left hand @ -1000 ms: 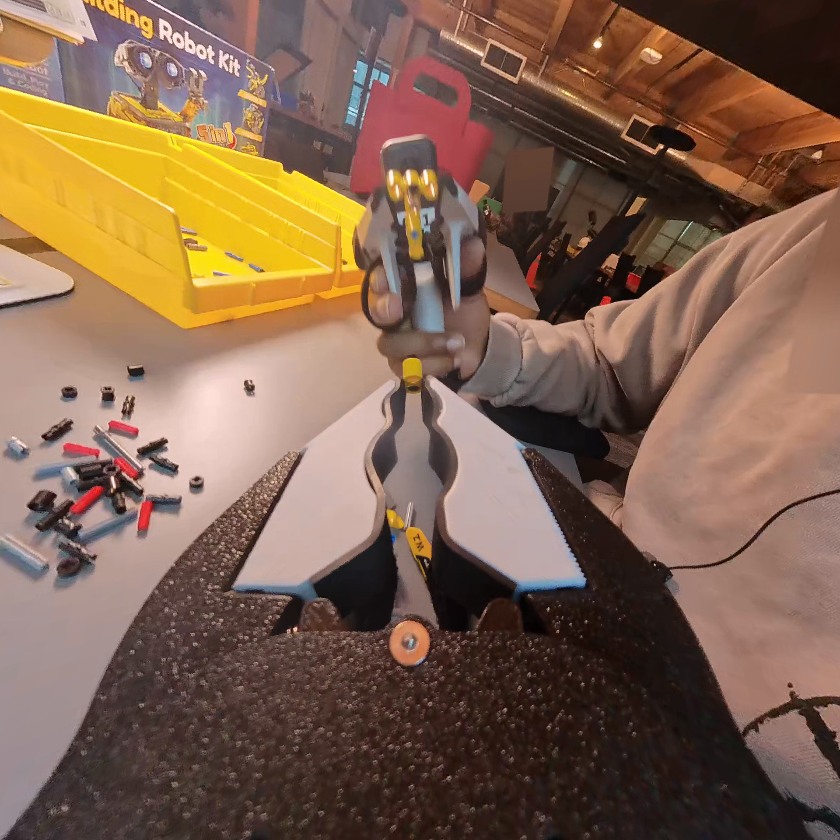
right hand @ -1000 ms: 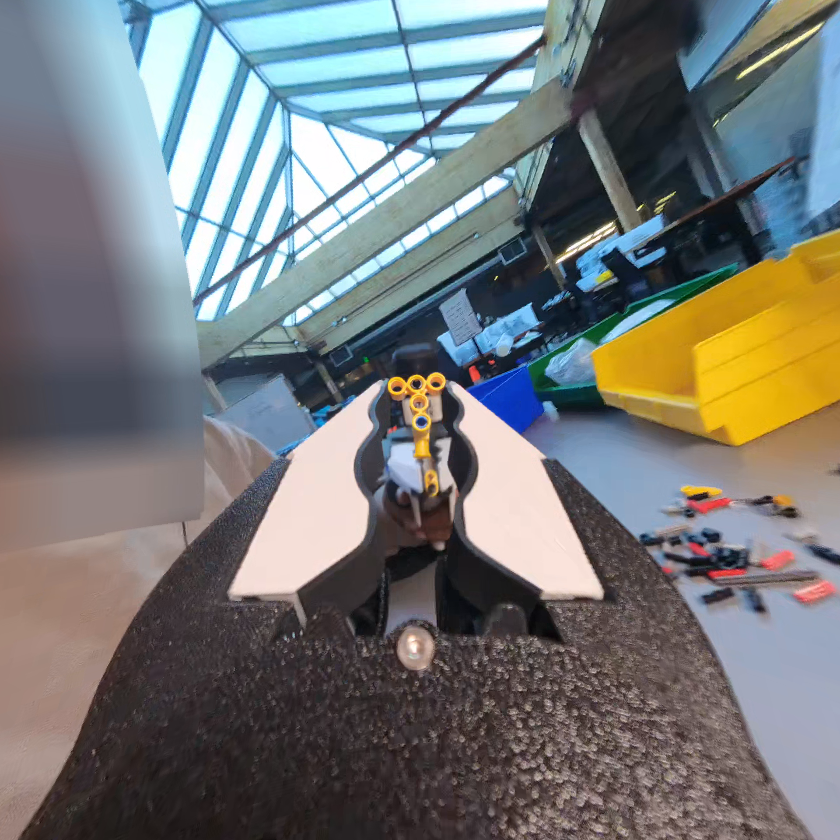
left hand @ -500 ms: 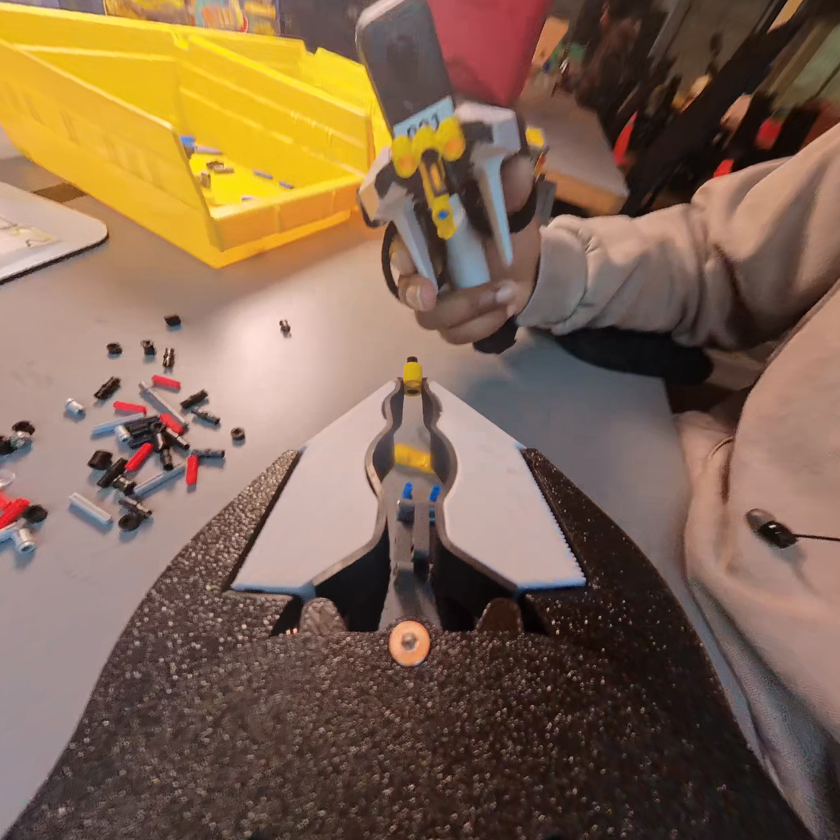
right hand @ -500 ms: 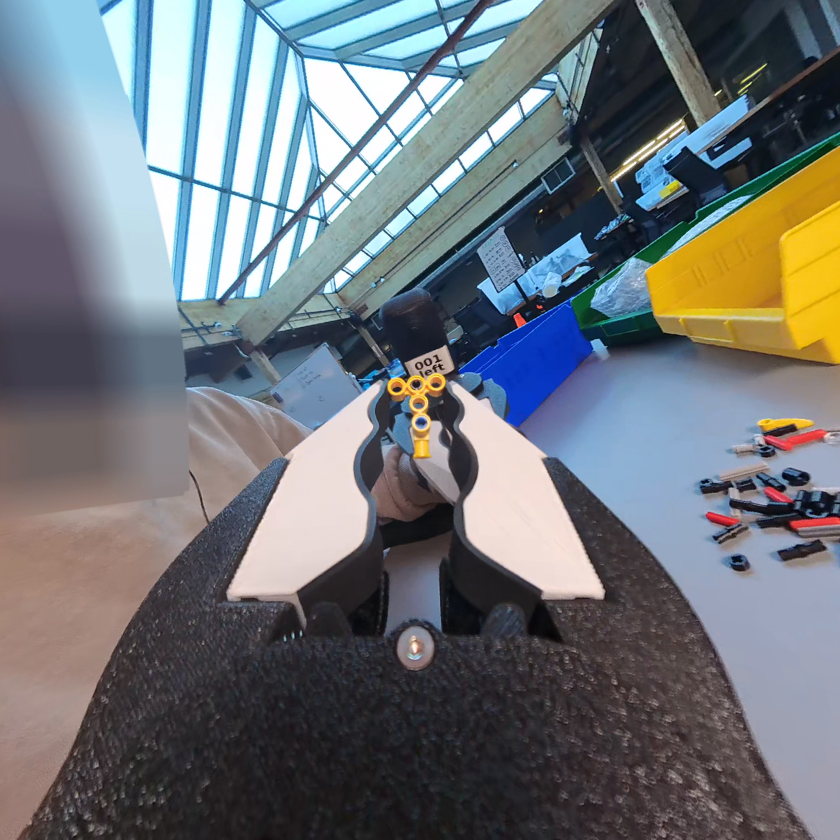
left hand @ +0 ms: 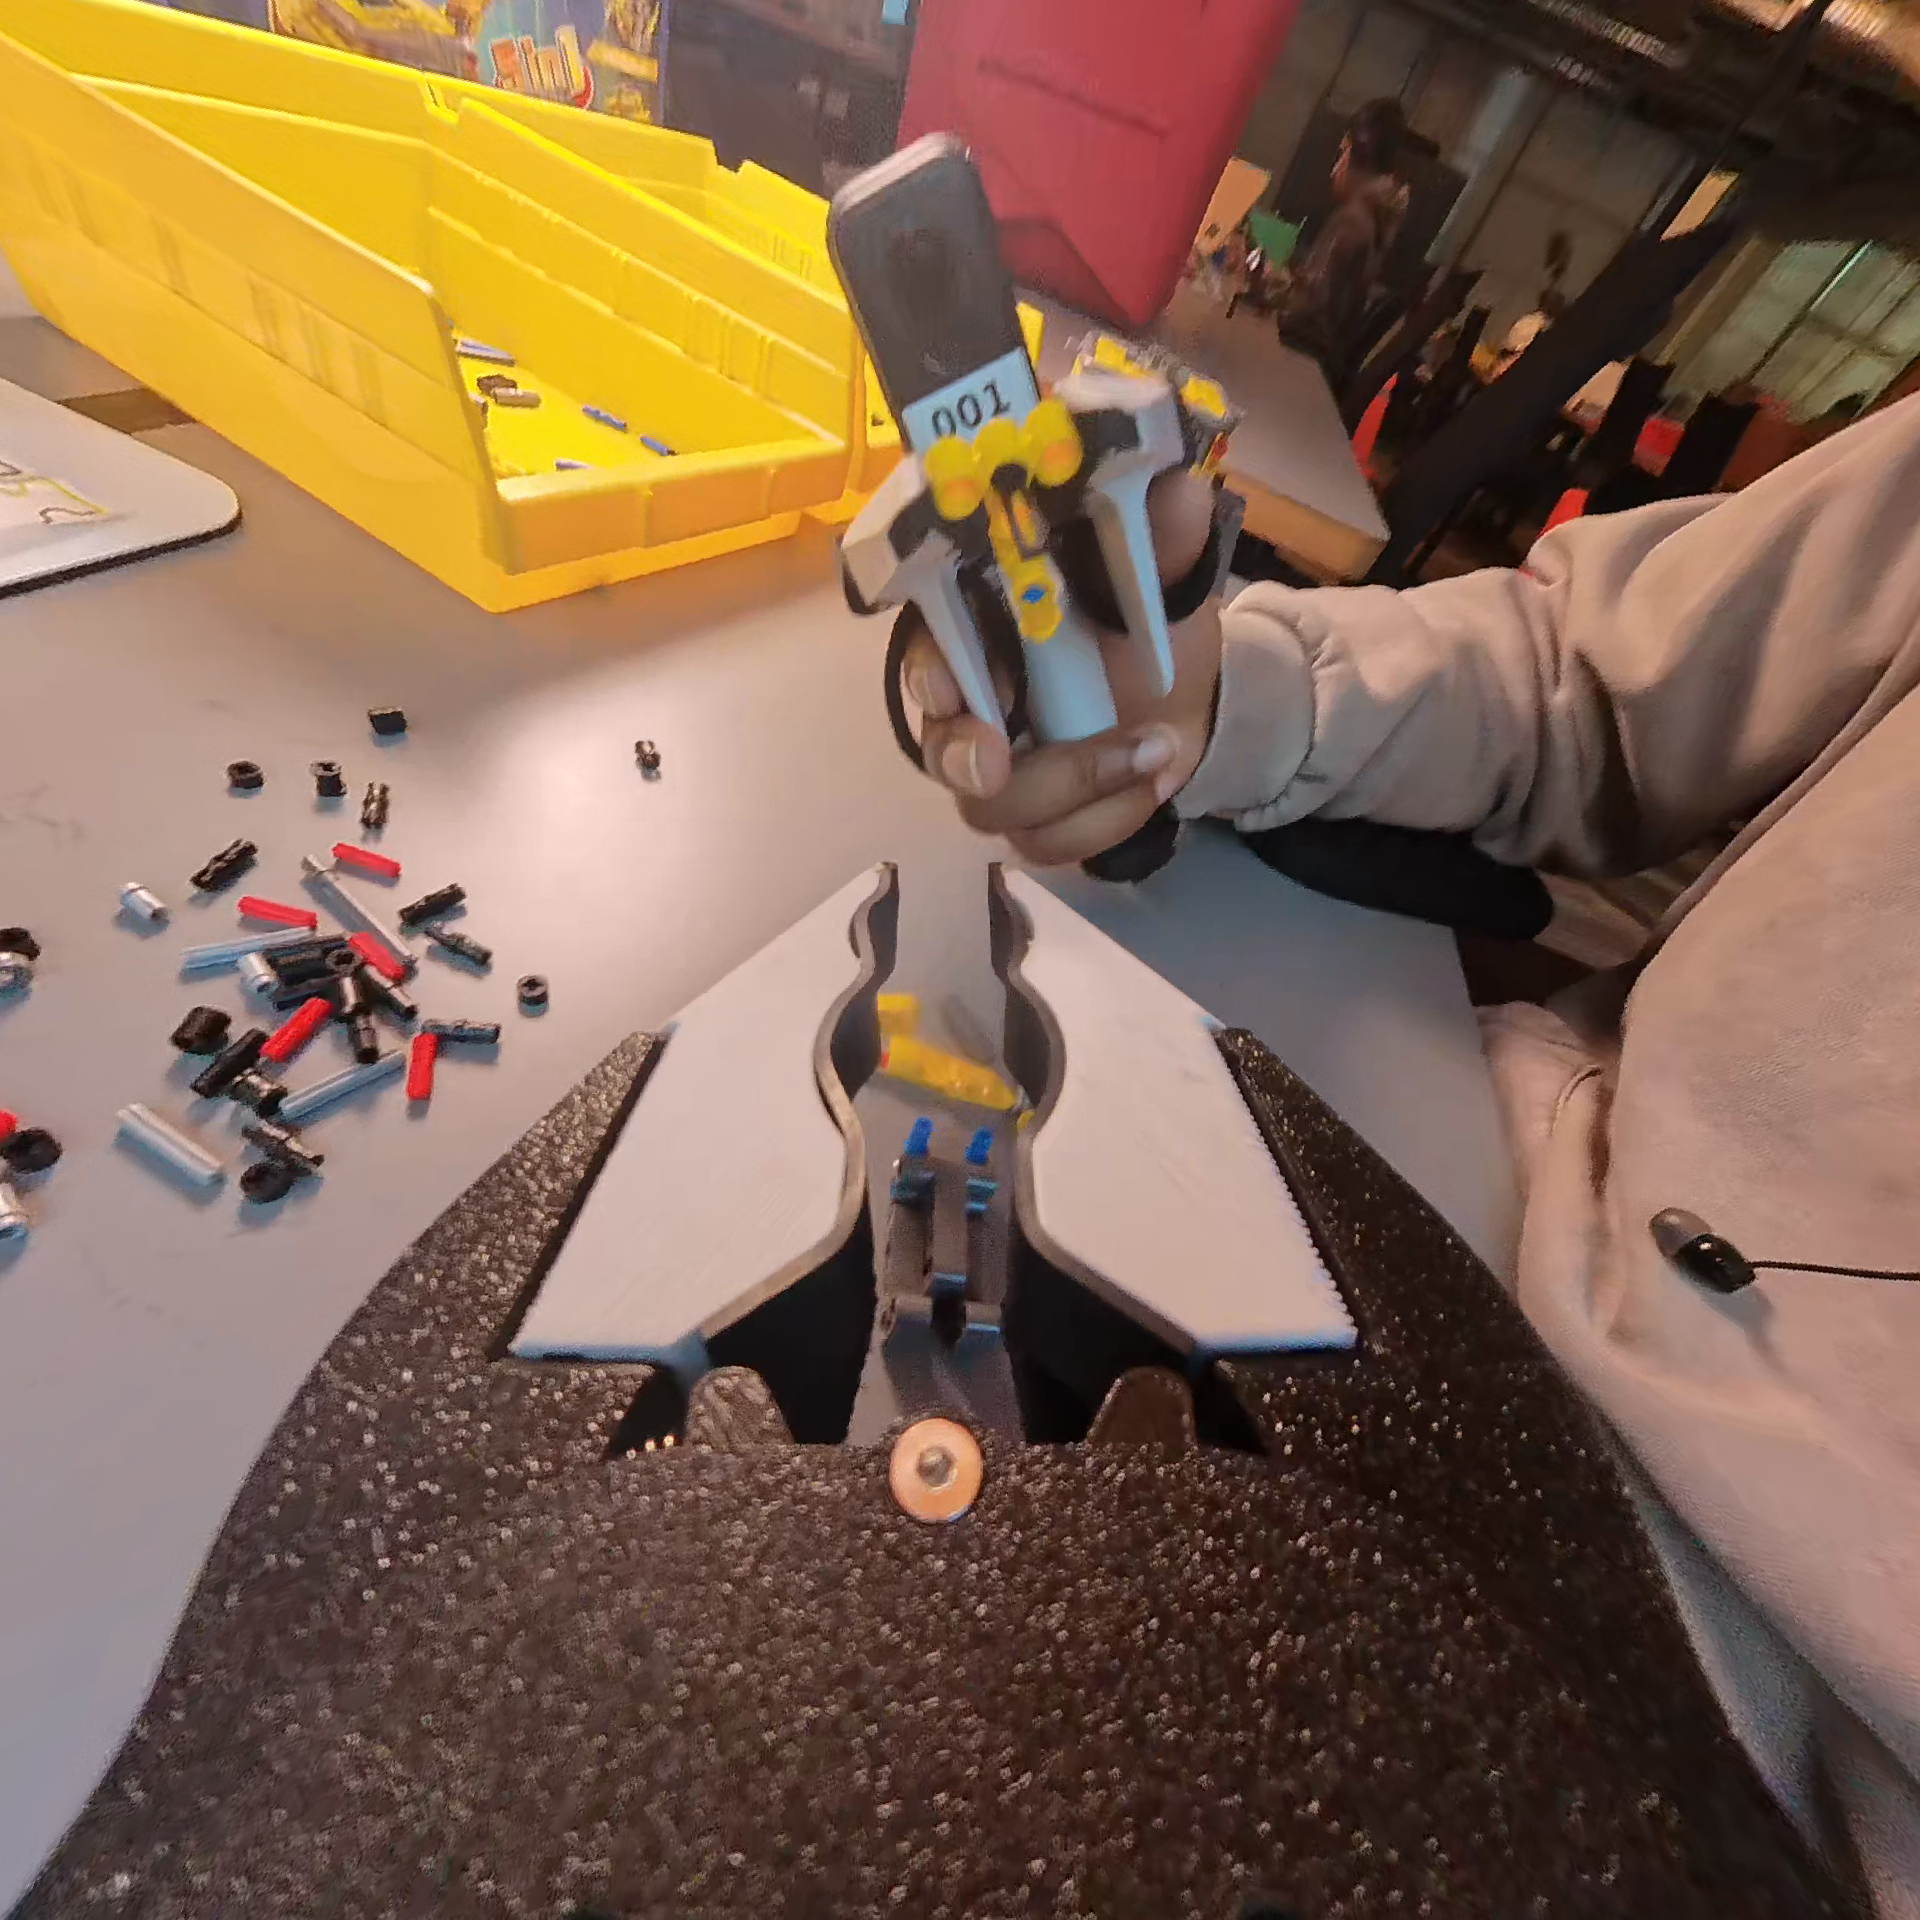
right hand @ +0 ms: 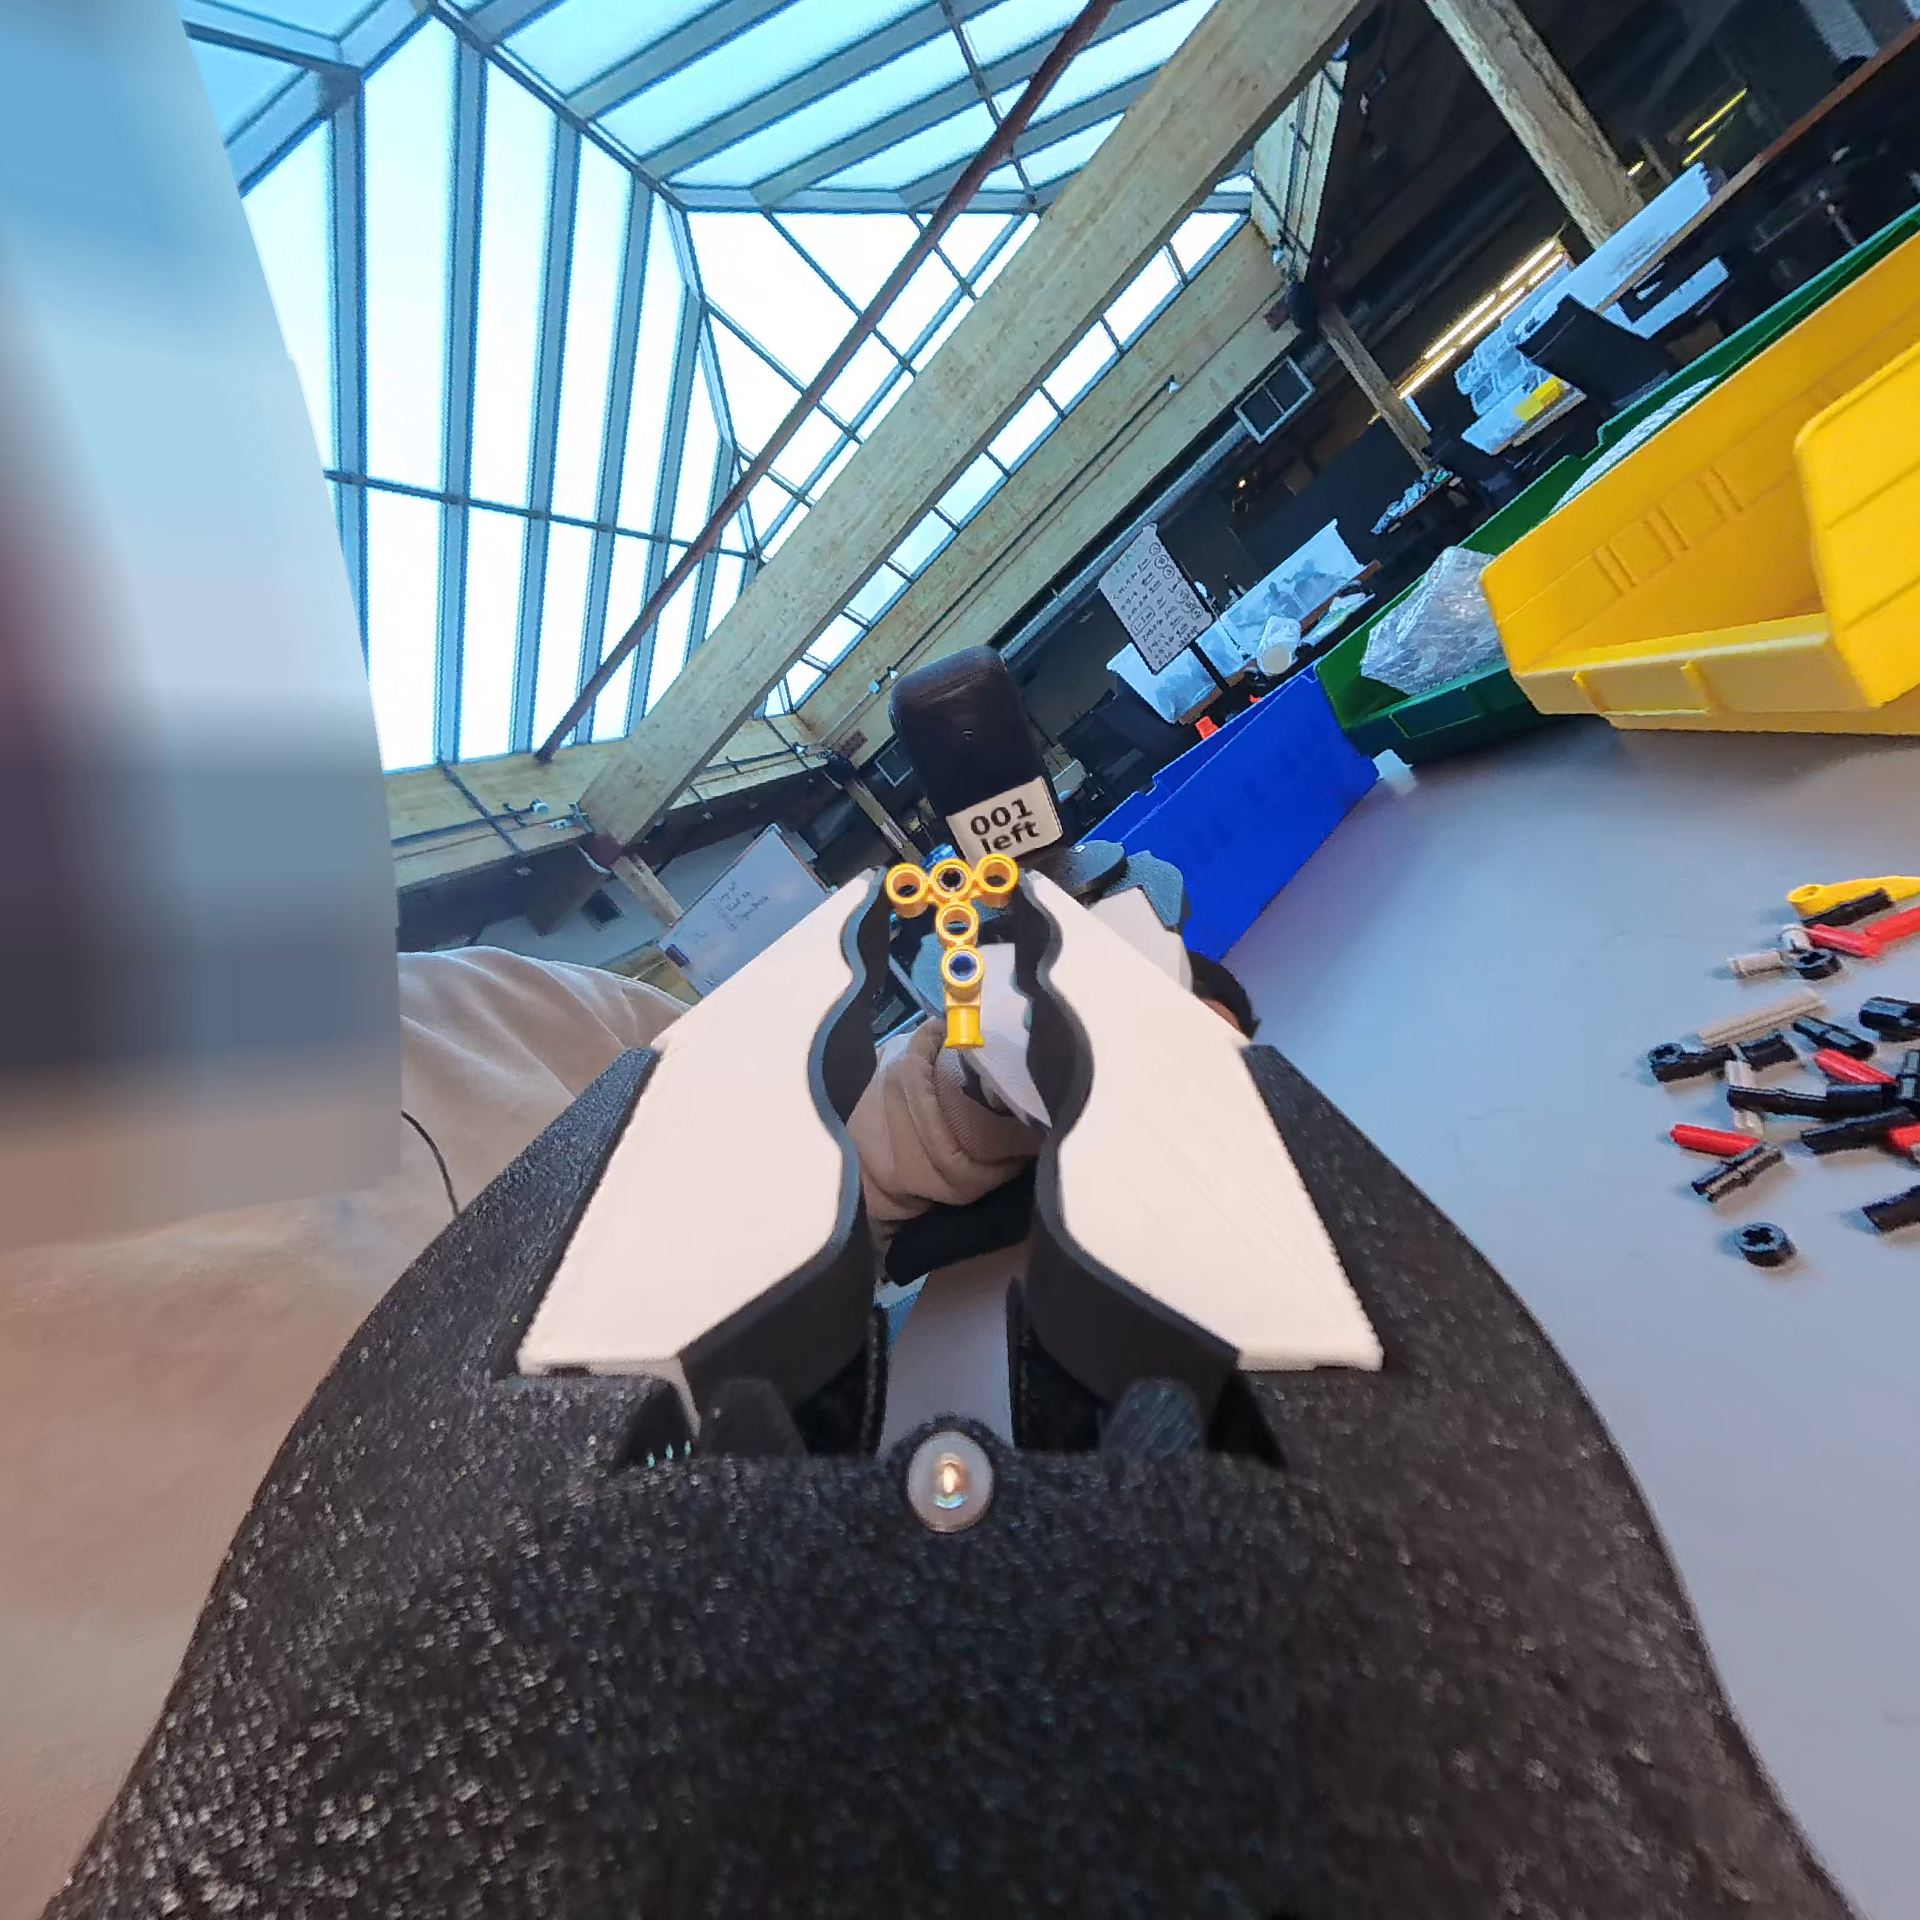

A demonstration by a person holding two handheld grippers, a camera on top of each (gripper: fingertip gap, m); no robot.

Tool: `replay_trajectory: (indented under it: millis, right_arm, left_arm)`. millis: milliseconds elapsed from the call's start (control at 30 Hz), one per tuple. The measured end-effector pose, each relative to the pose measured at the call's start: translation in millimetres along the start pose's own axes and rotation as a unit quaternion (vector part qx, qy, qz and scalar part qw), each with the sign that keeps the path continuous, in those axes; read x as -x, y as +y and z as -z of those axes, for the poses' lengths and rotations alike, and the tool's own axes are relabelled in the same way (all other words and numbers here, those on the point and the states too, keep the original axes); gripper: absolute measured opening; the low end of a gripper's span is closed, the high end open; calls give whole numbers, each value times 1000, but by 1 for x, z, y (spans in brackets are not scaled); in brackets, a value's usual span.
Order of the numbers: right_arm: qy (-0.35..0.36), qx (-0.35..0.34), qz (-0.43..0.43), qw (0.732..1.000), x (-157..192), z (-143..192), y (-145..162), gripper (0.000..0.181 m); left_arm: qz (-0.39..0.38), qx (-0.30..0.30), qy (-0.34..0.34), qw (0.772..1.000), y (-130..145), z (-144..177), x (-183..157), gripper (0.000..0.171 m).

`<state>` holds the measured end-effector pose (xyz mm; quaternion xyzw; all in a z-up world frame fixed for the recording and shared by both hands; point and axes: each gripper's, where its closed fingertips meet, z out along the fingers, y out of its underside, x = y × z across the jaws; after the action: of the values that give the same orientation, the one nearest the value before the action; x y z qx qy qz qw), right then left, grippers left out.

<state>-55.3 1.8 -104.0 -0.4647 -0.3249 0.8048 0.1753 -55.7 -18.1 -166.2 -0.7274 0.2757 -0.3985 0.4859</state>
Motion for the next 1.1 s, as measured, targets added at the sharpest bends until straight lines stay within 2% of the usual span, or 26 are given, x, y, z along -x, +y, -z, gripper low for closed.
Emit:
replay_trajectory:
  millis: [100,200,300,400,800,967,1100]
  right_arm:
    - [14,9,1,1000,-5,-6,8,21]
    - [32,30,20,999,-9,-14,19,21]
    - [48,55,47,996,-11,-18,29,22]
    - [64,78,77,992,-14,-18,33,21]
    - [21,103,102,989,10,-14,27,19]
    - [26,146,135,980,11,-8,35,19]
    - [43,193,190,962,7,-3,44,19]
  left_arm:
    - [25,-48,35,998,-18,0,-11,18]
    - [34,-70,44,996,-27,0,-15,18]
    - [33,-60,34,997,-25,-1,-12,8]
    - [33,-31,40,998,-18,2,-12,6]
    - [52,-66,98,992,-32,16,-28,6]
    - [60,-72,100,991,-31,17,-29,6]
    - [58,-64,97,992,-27,17,-27,5]
